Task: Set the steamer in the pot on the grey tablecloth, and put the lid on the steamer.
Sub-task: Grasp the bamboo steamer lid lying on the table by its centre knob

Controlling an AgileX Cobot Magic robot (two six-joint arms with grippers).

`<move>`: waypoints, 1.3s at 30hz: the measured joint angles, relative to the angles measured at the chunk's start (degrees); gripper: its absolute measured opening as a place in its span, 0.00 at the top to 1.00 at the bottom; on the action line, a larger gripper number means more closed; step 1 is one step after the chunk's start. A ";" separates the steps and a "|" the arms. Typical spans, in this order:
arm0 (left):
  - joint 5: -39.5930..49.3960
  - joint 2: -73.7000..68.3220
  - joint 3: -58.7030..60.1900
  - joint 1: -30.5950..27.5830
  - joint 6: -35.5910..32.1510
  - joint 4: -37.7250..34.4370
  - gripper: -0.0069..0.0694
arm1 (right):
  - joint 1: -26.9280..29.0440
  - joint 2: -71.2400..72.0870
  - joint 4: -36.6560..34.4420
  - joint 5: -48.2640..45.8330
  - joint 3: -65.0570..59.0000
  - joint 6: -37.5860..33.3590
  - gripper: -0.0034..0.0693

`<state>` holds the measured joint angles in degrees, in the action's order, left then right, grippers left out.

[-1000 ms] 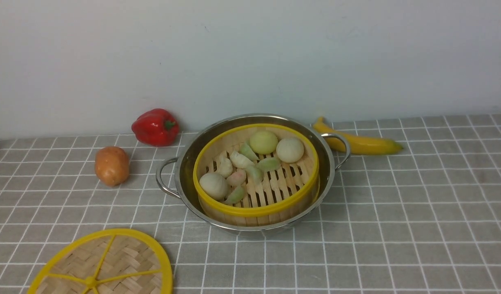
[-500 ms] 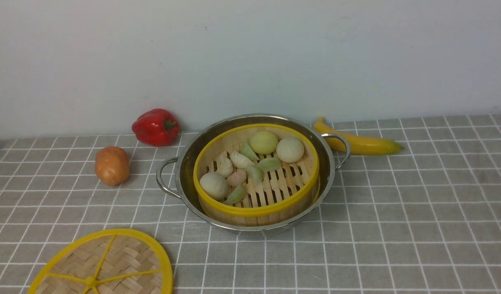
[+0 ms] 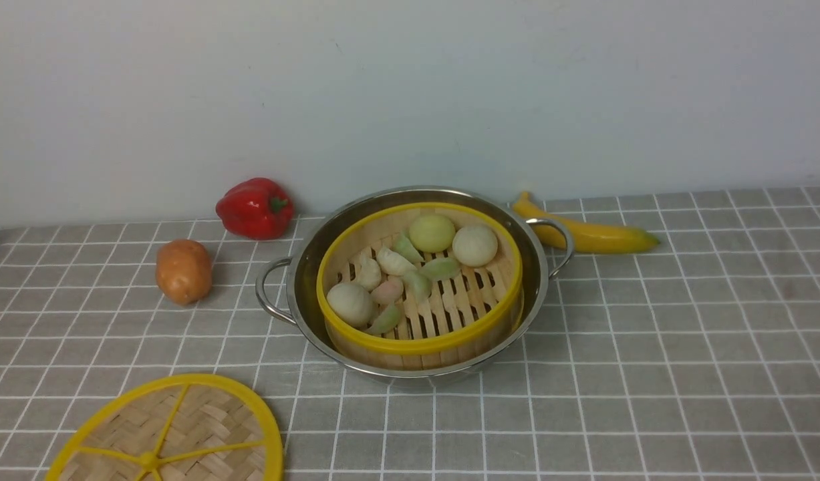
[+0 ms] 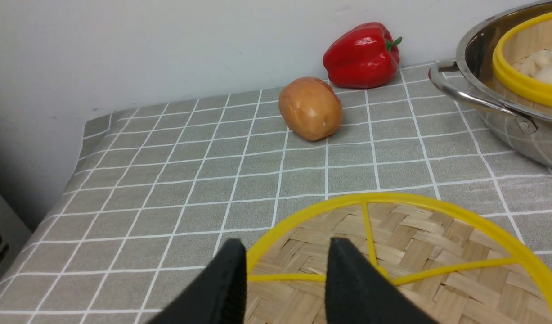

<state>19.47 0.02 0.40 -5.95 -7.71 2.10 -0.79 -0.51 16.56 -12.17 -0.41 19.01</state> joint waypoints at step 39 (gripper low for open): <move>0.00 0.00 0.00 0.00 0.00 0.00 0.59 | 0.00 0.28 -1.30 -7.48 -0.07 1.54 0.63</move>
<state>19.47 0.02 0.40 -5.95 -7.71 2.10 -0.79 -0.23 15.26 -19.65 -0.48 20.55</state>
